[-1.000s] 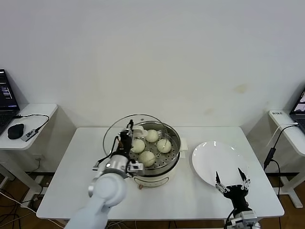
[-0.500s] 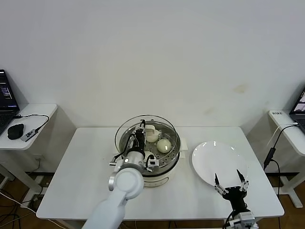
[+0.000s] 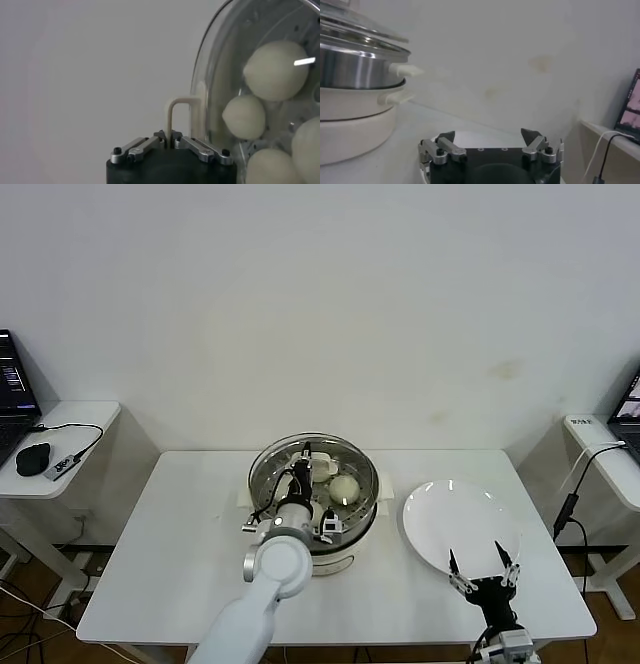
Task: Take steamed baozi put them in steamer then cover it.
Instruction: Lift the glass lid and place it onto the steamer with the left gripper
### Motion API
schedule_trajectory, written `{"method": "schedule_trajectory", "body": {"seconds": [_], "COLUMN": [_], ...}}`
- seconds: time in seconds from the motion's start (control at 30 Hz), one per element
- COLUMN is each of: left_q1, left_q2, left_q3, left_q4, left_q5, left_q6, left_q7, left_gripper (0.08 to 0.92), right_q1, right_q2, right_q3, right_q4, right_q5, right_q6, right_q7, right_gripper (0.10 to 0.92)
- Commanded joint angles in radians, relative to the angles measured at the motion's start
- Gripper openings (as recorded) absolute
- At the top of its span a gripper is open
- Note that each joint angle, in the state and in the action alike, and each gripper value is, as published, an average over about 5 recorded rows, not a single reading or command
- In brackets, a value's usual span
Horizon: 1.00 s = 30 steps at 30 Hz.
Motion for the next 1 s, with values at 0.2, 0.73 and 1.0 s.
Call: {"method": "schedule_trajectory", "body": {"seconds": [0.2, 0.73, 1.0], "left_q1": [0.016, 0.033, 0.042], "left_q2": [-0.025, -0.033, -0.039], "left_q3": [-0.008, -0.007, -0.006], "left_q4": [0.019, 0.012, 0.003], "left_q5": [0.018, 0.023, 0.023], "left_q6": [-0.004, -0.007, -0.007], "left_q7": [-0.007, -0.011, -0.012], "left_gripper": [0.136, 0.136, 0.136], "right_q1": [0.0, -0.001, -0.001], "right_q2": [0.0, 0.0, 0.0], "right_q3": [-0.005, -0.008, -0.013], "right_q4": [0.0, -0.001, 0.0], "right_q5": [-0.002, -0.003, -0.004], "right_q6": [0.001, 0.004, 0.003], "right_q7": [-0.001, -0.002, -0.002], "right_gripper": [0.823, 0.823, 0.823]}}
